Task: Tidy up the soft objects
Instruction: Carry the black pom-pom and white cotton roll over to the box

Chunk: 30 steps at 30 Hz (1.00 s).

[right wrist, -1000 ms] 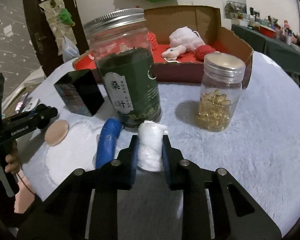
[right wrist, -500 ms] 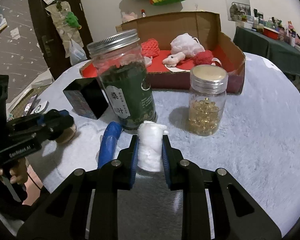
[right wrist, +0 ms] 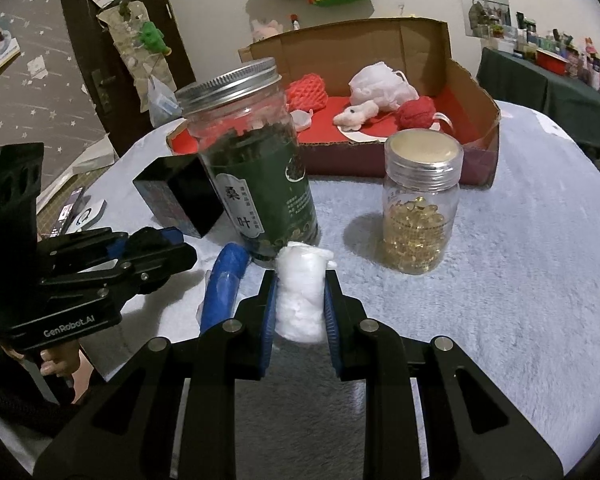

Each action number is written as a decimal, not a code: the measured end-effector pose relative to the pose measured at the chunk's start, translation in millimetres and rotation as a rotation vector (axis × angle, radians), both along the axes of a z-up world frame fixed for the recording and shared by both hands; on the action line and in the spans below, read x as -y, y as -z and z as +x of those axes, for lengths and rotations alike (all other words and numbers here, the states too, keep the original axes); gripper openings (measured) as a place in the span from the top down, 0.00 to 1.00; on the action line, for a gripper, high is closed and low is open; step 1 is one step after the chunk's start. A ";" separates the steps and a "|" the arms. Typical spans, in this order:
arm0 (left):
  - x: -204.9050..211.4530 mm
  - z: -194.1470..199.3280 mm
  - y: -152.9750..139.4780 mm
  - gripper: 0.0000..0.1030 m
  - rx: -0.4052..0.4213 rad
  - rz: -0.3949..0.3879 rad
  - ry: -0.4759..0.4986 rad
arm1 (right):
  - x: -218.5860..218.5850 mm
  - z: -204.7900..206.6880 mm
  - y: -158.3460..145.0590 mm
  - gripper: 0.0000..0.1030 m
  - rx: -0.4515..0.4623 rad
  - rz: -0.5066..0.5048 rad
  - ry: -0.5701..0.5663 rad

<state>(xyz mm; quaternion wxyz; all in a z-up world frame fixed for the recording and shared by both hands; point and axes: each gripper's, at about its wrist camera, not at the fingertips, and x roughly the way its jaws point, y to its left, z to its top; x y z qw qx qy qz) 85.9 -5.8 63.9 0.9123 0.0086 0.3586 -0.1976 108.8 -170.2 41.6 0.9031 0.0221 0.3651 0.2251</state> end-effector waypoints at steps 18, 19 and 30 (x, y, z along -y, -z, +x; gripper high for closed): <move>-42.2 1.8 -3.9 0.73 -0.011 0.013 -0.096 | 30.4 -0.1 1.6 0.80 -0.015 0.008 0.066; -46.0 1.7 -4.4 0.73 -0.010 0.017 -0.106 | 34.4 -0.2 1.0 0.80 -0.014 0.006 0.074; -89.3 14.5 0.1 0.73 -0.034 0.055 -0.192 | 70.9 11.6 0.0 0.80 -0.040 0.038 0.113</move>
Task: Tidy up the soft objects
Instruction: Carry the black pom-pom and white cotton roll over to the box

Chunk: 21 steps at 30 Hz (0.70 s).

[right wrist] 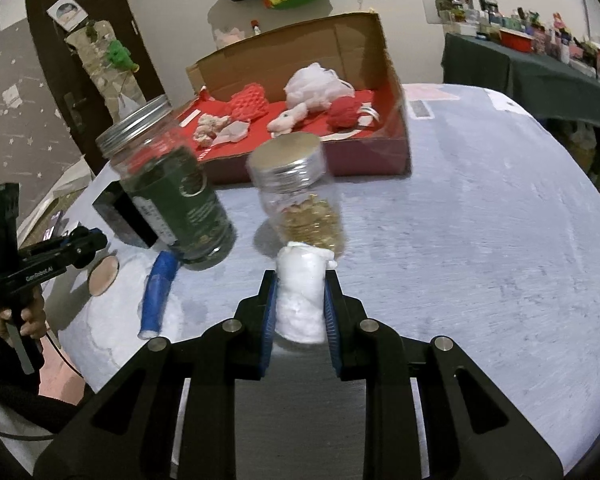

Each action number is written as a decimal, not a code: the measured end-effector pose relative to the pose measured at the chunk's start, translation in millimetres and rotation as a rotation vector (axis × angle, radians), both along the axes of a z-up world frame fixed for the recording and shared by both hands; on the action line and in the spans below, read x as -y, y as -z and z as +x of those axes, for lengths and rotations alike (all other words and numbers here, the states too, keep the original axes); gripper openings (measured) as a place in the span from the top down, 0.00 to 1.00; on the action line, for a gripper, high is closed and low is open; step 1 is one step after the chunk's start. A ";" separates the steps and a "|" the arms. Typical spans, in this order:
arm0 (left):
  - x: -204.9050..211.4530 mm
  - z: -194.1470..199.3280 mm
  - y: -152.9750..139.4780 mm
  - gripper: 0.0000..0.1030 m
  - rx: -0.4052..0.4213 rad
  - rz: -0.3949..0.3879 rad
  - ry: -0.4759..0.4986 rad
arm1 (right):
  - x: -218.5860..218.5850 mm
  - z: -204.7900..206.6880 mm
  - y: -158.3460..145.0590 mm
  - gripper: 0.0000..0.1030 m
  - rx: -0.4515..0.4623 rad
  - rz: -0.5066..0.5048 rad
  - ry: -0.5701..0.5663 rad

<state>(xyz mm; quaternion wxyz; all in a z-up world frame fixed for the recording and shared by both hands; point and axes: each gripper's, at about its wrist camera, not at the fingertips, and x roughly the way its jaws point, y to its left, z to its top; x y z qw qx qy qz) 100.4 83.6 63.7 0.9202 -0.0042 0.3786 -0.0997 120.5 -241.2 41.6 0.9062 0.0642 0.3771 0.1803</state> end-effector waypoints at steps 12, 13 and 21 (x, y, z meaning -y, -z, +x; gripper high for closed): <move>-25.7 30.7 8.6 0.73 -0.034 0.004 -0.024 | 17.3 23.0 -2.3 0.80 -0.019 -0.034 0.021; -26.9 33.5 8.4 0.73 -0.033 0.002 -0.018 | 17.5 24.4 -3.0 0.80 -0.016 -0.038 0.023; -30.2 53.6 0.8 0.73 -0.031 -0.014 0.033 | 21.3 45.4 -14.3 0.80 0.010 -0.091 0.017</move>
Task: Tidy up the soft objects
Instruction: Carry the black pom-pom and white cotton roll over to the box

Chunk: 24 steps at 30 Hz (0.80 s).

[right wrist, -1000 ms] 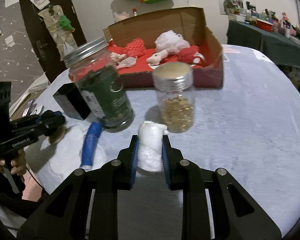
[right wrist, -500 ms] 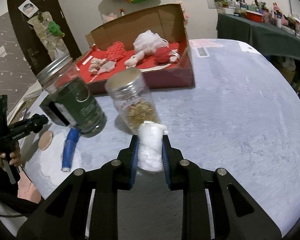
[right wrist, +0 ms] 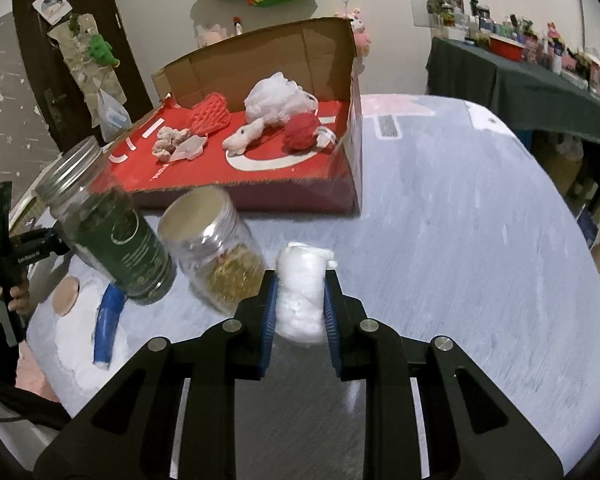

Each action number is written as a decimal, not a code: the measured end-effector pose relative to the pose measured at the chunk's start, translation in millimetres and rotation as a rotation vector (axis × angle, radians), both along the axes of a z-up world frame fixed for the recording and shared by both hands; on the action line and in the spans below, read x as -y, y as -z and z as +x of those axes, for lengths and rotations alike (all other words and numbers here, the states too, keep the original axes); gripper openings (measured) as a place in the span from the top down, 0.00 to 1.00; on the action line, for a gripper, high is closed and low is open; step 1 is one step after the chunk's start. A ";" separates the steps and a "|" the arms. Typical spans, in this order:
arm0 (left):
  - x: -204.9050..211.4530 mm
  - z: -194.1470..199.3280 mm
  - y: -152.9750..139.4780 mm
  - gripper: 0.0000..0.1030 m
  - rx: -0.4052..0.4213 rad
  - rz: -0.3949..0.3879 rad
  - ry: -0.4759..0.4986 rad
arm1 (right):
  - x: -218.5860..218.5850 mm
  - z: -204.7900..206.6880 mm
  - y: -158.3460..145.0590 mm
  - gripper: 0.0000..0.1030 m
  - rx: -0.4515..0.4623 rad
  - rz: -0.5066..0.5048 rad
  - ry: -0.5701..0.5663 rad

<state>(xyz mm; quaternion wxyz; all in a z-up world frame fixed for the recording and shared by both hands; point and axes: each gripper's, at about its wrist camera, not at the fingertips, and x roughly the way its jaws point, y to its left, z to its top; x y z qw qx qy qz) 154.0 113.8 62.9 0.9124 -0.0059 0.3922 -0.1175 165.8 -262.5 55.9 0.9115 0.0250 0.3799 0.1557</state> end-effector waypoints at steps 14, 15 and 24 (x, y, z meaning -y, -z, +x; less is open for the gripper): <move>7.1 35.3 -40.6 0.73 0.033 0.011 0.111 | -13.0 37.9 -29.6 0.80 0.038 -0.076 -0.097; 9.4 38.2 -44.8 0.73 0.040 0.012 0.120 | -15.9 41.3 -32.3 0.80 0.044 -0.080 -0.108; 41.6 63.3 -64.2 0.73 0.028 0.032 0.184 | -45.8 73.1 -46.8 0.80 0.046 -0.108 -0.180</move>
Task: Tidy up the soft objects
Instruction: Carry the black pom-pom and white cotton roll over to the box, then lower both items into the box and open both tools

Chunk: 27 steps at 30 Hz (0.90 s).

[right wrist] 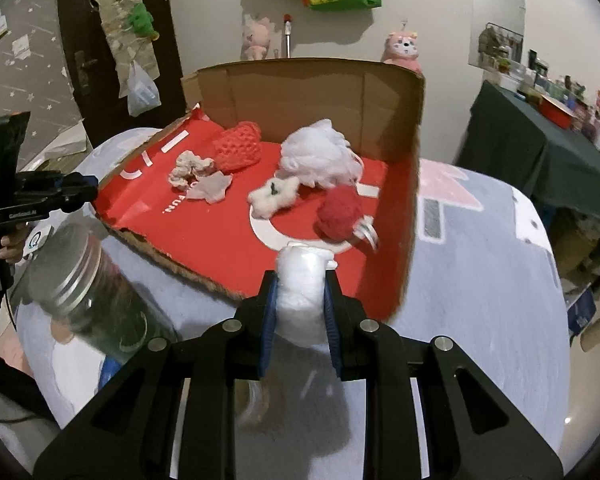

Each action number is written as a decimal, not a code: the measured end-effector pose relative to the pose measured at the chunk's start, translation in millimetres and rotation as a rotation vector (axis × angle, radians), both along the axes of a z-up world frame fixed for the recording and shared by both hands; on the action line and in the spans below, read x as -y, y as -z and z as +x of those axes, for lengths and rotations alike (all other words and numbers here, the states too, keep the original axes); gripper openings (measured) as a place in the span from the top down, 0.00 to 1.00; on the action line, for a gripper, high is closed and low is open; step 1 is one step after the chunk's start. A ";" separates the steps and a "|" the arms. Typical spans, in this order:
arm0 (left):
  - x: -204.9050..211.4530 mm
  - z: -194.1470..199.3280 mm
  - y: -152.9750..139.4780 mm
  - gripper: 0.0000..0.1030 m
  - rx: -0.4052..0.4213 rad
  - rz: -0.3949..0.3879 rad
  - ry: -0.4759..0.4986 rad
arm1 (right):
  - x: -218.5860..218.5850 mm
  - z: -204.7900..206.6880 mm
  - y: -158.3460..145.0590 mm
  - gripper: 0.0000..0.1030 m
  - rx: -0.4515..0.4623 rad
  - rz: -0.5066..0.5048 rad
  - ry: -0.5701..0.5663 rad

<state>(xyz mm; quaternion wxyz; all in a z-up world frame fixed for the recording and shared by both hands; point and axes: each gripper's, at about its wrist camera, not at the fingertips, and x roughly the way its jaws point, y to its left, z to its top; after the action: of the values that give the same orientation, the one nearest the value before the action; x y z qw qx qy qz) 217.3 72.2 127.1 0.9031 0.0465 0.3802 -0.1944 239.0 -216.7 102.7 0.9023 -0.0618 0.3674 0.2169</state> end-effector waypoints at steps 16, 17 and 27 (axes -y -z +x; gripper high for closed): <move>53.0 55.8 22.1 0.73 -0.117 0.086 0.087 | -40.6 65.4 17.6 0.80 -0.169 -0.072 -0.072; 54.1 58.5 24.5 0.73 -0.128 0.091 0.085 | -41.8 68.5 20.2 0.80 -0.184 -0.079 -0.068; 54.6 84.8 50.5 0.73 -0.250 0.135 0.015 | -49.9 91.9 47.3 0.79 -0.291 -0.177 0.010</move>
<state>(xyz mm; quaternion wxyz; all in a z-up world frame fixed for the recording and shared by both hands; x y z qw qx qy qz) 302.1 17.6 76.6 0.8421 0.0855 0.5015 -0.1792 330.9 -166.8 55.4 0.8317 -0.1070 0.5121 0.1861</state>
